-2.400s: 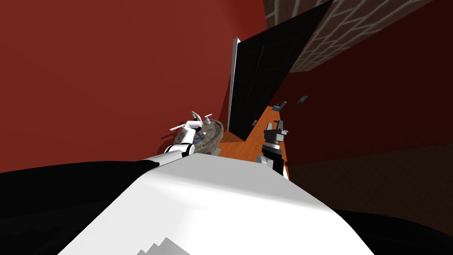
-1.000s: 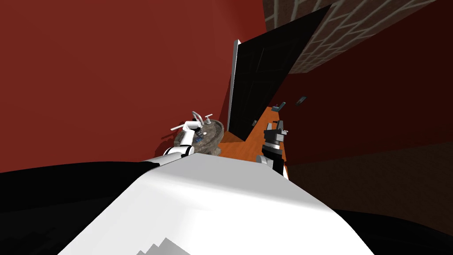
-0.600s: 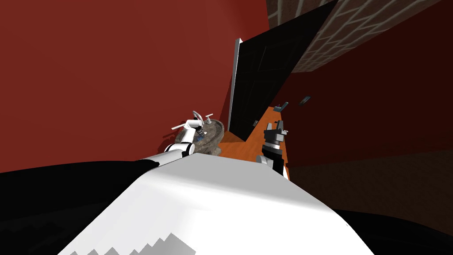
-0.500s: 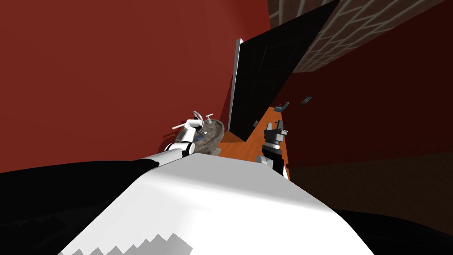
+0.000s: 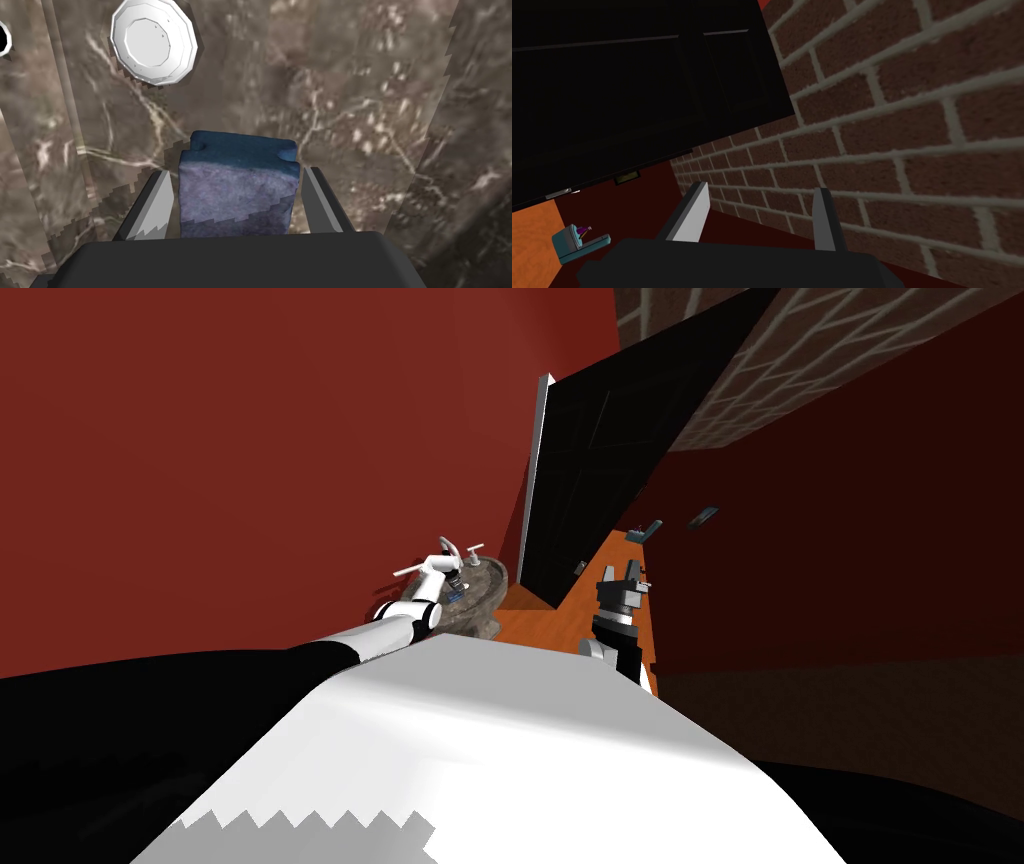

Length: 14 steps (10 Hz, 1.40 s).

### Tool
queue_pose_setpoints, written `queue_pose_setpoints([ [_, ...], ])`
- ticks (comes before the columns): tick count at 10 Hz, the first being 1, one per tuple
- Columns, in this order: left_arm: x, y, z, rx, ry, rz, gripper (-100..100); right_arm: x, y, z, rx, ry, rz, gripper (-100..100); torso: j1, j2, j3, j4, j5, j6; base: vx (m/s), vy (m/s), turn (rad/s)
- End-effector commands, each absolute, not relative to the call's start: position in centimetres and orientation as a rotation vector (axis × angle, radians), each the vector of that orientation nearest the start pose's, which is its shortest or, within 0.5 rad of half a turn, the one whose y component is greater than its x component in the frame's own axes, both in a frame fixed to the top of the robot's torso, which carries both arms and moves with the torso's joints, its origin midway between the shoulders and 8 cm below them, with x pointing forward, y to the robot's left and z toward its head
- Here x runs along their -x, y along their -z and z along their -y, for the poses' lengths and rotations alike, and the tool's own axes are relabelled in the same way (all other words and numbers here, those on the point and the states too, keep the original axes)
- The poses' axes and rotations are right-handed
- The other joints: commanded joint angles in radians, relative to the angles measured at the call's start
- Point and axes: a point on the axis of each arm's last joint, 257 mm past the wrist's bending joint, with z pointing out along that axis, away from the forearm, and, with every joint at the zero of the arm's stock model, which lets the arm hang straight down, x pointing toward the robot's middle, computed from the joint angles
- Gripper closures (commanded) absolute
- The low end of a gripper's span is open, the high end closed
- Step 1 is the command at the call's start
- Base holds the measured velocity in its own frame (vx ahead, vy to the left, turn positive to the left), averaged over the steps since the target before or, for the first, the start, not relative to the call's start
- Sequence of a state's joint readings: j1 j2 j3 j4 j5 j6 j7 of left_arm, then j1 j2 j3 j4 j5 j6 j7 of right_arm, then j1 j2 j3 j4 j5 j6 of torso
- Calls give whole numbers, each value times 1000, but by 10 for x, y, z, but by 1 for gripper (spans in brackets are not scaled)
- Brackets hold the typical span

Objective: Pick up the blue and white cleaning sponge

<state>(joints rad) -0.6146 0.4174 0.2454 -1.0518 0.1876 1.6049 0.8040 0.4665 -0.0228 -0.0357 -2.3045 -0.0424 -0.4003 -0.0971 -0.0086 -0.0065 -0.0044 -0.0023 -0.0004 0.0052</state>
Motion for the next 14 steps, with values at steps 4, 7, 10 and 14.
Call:
queue_pose_setpoints([
  [4, -498, 328, -401, 2851, 185, -906, 100, -355, -28, 292, -738, -1387, -604, 0, -2, 1, 0, 0, 0, 0, -10, -50, 112],
  [7, -502, 329, -404, 2855, 163, -921, 100, -355, -28, 292, -738, -1387, -604, 0, 0, 2, 1, 0, 0, 0, -13, -35, 62],
  [10, -510, 324, -407, 2845, 168, -936, 100, -355, -28, 292, -738, -1386, -604, 0, 0, 2, 1, 0, 0, 0, -9, -31, 78],
  [14, -507, 328, -411, 2861, 128, -935, 100, -355, -28, 292, -738, -1387, -604, 0, -3, 3, 3, 2, -2, 0, -12, -41, 69],
])
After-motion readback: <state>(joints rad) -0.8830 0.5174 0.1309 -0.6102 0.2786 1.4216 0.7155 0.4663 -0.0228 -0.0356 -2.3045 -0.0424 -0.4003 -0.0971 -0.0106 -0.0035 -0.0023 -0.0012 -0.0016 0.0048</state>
